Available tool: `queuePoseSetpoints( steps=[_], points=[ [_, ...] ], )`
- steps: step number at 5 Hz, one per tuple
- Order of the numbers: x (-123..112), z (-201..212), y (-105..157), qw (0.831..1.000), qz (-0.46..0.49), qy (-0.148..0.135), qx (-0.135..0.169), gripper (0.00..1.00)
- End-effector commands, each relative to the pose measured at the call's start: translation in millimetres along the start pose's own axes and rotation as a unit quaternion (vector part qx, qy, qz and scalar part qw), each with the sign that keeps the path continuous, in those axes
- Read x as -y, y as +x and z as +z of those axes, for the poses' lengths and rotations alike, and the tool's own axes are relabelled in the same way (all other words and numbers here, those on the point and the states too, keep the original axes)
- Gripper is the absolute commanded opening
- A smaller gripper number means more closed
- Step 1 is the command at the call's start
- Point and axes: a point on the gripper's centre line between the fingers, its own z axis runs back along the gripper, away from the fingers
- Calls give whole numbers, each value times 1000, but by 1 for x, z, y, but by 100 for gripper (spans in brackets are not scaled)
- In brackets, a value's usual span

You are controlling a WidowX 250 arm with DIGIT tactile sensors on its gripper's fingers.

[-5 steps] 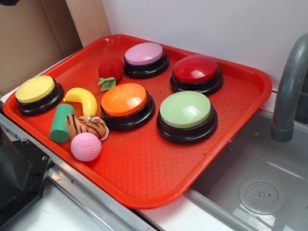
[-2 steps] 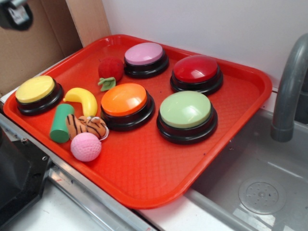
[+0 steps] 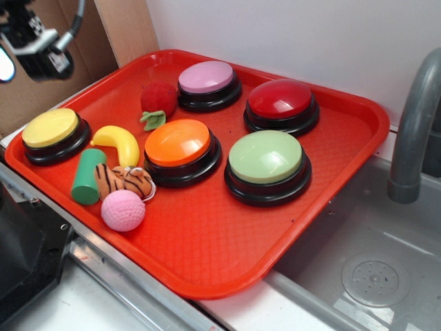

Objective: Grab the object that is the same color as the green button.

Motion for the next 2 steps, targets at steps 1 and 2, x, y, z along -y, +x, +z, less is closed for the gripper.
queuePoseSetpoints(
  steps=[1, 2],
  points=[
    [-15, -55, 12, 997, 69, 44, 13, 100],
    [-20, -83, 11, 994, 100, 50, 15, 100]
  ],
)
